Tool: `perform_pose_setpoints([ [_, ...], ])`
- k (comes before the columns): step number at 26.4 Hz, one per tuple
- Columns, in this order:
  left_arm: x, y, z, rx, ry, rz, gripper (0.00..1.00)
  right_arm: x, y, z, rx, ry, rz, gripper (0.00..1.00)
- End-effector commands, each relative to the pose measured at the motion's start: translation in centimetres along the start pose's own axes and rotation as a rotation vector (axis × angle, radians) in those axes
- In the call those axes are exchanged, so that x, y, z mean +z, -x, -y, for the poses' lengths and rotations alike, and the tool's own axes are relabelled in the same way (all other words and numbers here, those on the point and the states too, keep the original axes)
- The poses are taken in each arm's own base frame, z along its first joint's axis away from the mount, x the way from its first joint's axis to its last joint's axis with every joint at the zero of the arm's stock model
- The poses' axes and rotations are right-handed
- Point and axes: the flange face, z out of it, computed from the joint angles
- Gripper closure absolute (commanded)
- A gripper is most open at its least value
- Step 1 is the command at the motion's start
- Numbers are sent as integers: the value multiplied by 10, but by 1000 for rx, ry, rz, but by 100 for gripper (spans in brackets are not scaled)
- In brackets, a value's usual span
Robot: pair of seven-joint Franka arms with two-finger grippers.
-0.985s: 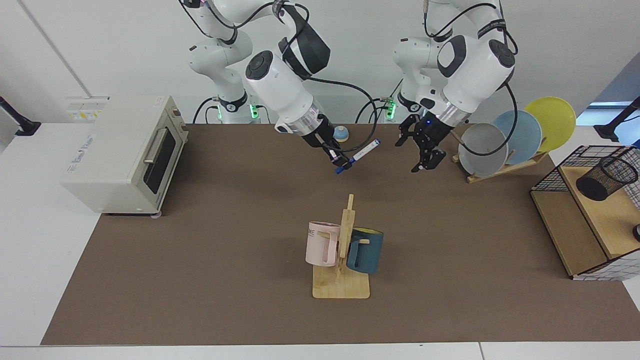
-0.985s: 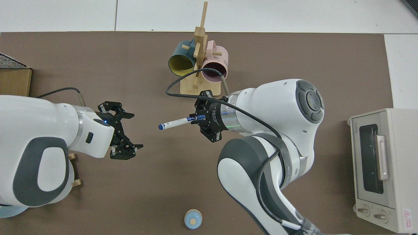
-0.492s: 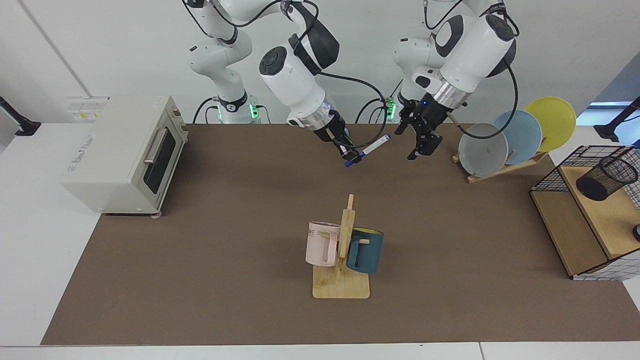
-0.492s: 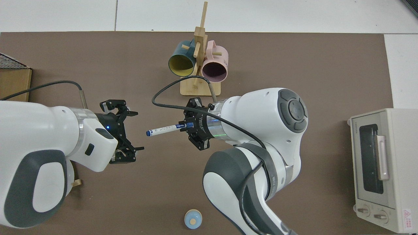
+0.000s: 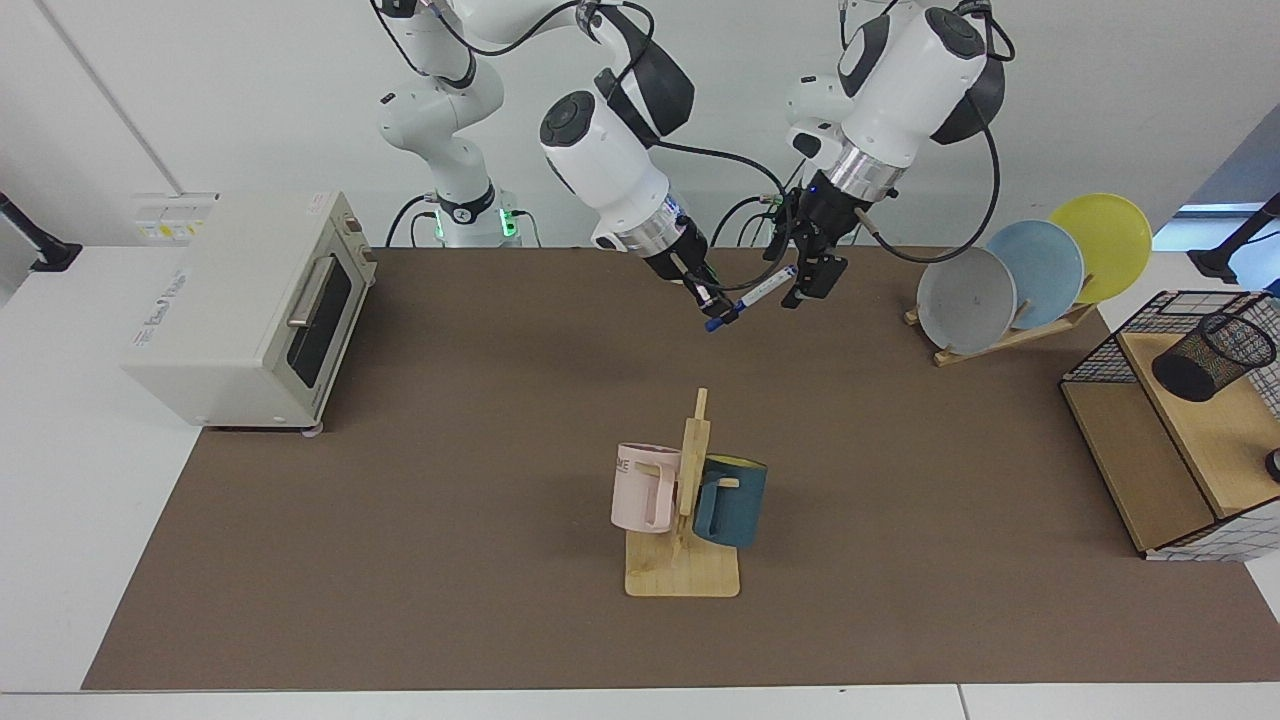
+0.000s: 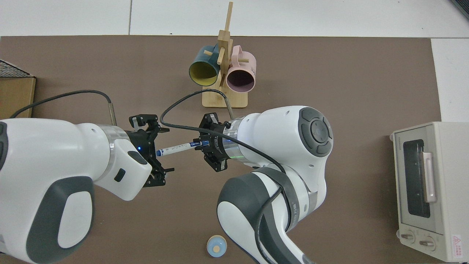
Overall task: Put markers into pen holder
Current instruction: 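Close the left gripper on the marker's capped end, then open the right gripper while the left gripper pulls the marker away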
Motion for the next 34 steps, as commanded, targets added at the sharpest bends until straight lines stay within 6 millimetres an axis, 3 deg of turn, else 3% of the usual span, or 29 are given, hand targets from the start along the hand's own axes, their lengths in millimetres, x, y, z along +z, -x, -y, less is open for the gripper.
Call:
perform_pose_setpoints([
  [1, -1, -7, -1, 11, -17, 7, 49, 0, 1, 5, 26, -23, 3, 100],
  [4, -1, -7, -1, 2, -14, 8, 81, 0, 0, 5, 27, -24, 3, 100],
  [7, 0, -6, -2, -44, -2, 14, 99, -1, -1, 6, 27, -25, 3, 100],
  [17, -4, -3, -2, -88, 14, 49, 100, -1, -4, 6, 21, -22, -3, 100],
  [18, -4, -4, -3, -87, 15, 49, 100, -1, -4, 6, 19, -20, -4, 74],
  [19, -5, -3, -2, -88, 14, 48, 100, 0, -5, 6, 21, -19, -5, 25],
  [20, -4, -2, -2, -88, 16, 51, 100, 0, -5, 5, 17, -17, -10, 0],
  [27, -7, 8, 0, -69, 13, 131, 100, -3, -11, 5, -45, -5, -80, 0],
  [34, -21, 55, 16, -105, -13, 250, 100, -19, -44, 5, -241, 82, -206, 0],
])
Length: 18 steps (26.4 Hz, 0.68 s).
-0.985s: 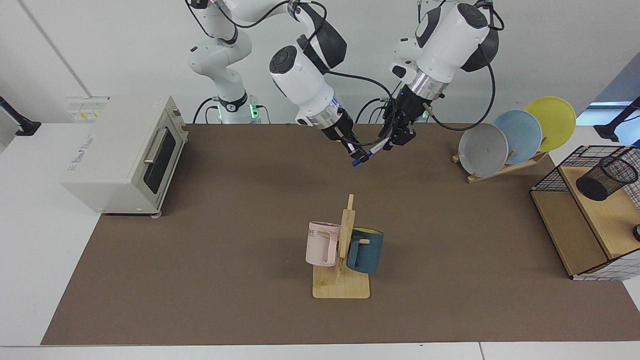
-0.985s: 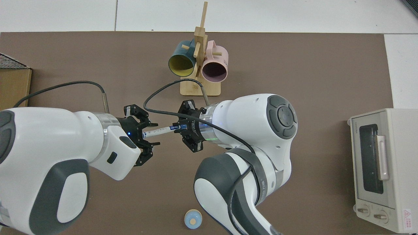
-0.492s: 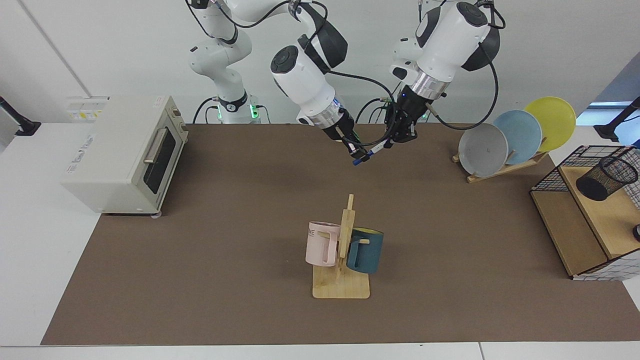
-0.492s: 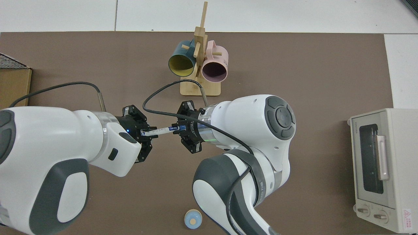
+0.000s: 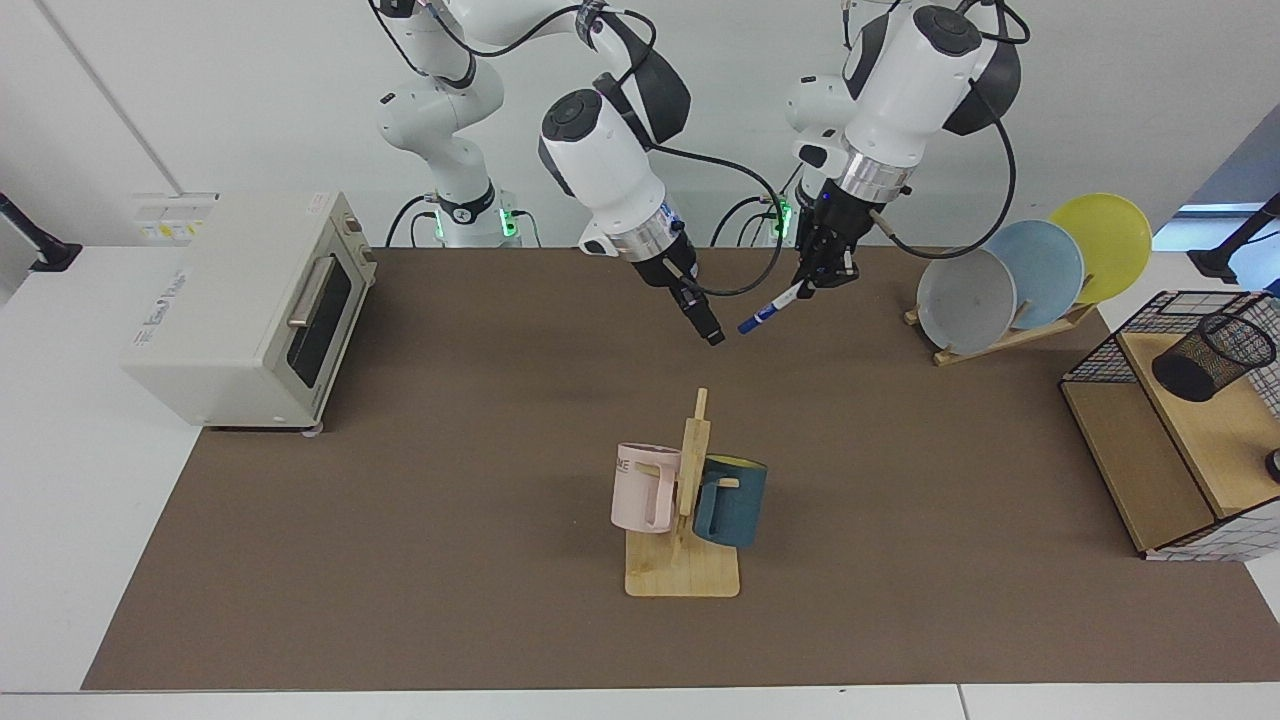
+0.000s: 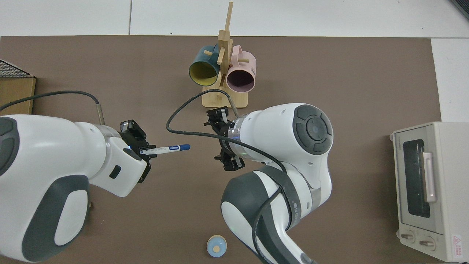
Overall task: Put markers into pen holder
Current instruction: 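Open the right gripper while the left gripper pulls the marker away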
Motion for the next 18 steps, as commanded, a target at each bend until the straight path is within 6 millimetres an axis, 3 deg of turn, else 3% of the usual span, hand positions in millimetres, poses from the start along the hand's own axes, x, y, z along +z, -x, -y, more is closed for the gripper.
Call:
perform_pose_setpoints([
  [1, -11, 37, 16, -49, -11, 80, 100, -15, -34, -2, -154, 66, -86, 0],
  [6, -17, 76, 29, -107, -32, 151, 100, -42, -77, -5, -318, 143, -166, 0],
  [12, -27, 127, 41, -161, -35, 259, 100, -97, -133, -12, -498, 203, -208, 0],
  [18, -49, 199, 65, -232, -57, 388, 100, -139, -185, -22, -709, 283, -276, 0],
])
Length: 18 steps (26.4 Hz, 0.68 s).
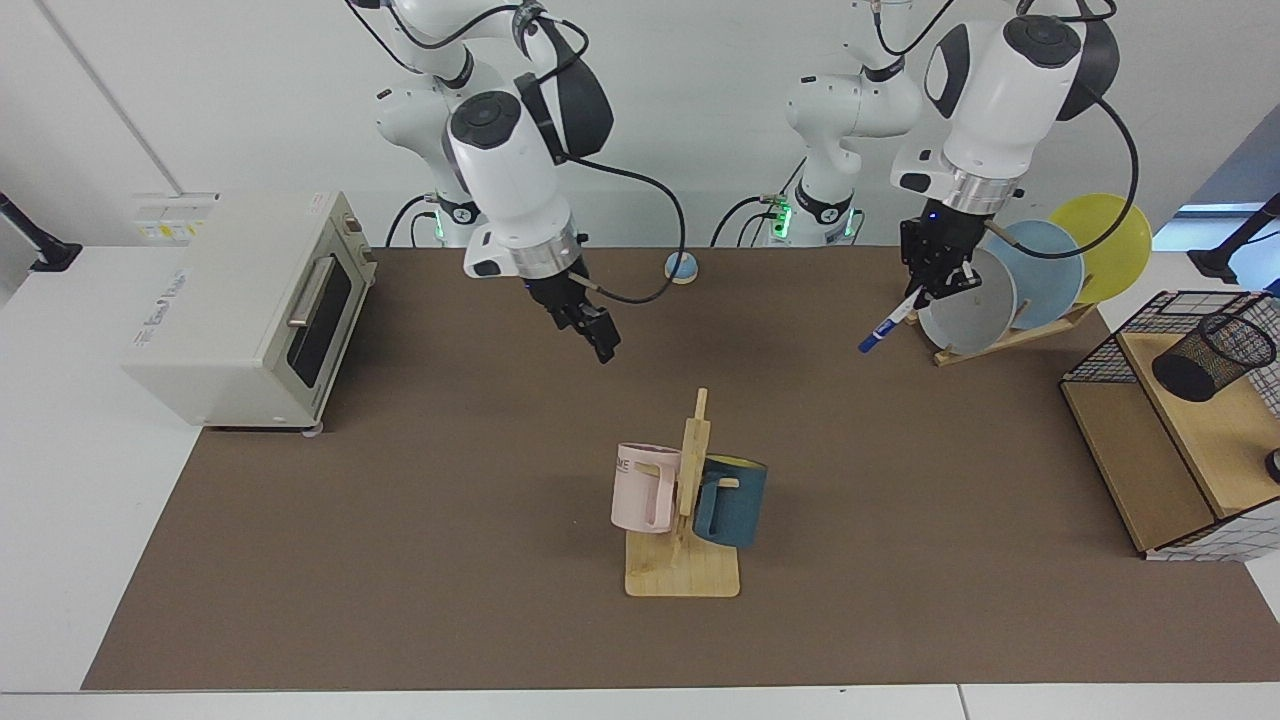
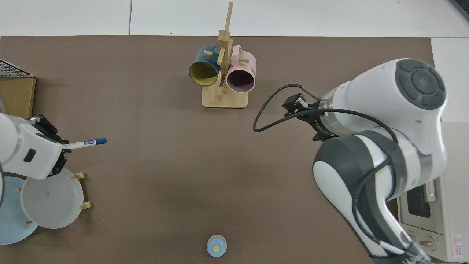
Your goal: Put markers into pen holder
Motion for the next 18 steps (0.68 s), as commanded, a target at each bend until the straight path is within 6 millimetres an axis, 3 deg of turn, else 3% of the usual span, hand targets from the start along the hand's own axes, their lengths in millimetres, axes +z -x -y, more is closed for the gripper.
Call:
perform_pose_setpoints([
  [1, -8, 59, 34, -56, -7, 151, 100, -23, -30, -38, -190, 64, -59, 0],
  [8, -20, 135, 68, 38, -15, 301, 100, -48, -67, -83, -366, 88, -71, 0],
  [14, -33, 164, 87, 139, -50, 417, 100, -75, -85, -121, -525, 95, -74, 0],
  [18, -37, 174, 95, 165, -50, 446, 100, -81, -98, -140, -651, 107, -52, 0],
])
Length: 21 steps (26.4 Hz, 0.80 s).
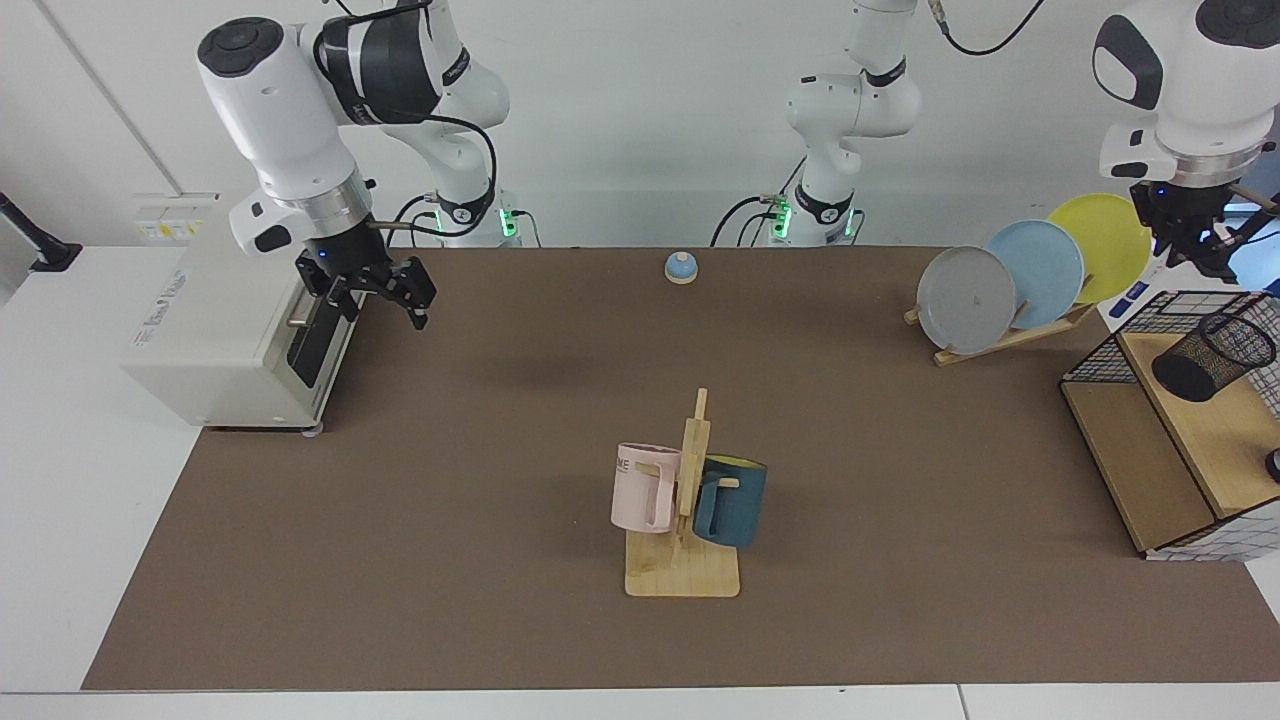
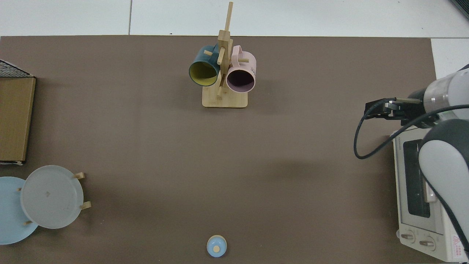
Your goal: Put markers into pen holder
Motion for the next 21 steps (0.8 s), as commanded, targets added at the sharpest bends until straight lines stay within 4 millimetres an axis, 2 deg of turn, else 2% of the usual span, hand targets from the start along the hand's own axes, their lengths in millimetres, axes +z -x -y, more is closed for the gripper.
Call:
perform_pose_setpoints([
  [1, -2, 16, 18, 40, -10, 68, 100, -10, 5, -28, -157, 17, 17, 0],
  [3, 3, 25, 21, 34, -5, 101, 100, -11, 4, -34, -164, 22, 20, 0],
  [6, -2, 27, 29, 42, -28, 139, 100, -9, 7, -35, -167, 25, 44, 0],
  [10, -10, 29, 43, 113, -42, 167, 100, -9, 11, -29, -175, 36, 56, 0],
  [15, -13, 30, 50, 147, -50, 177, 100, -8, 20, -22, -187, 40, 118, 0],
  [17, -13, 29, 55, 193, -70, 185, 100, -16, 23, -26, -180, 38, 129, 0],
  [21, -15, 31, 64, 289, -98, 208, 100, -19, 25, -23, -165, 25, 137, 0],
])
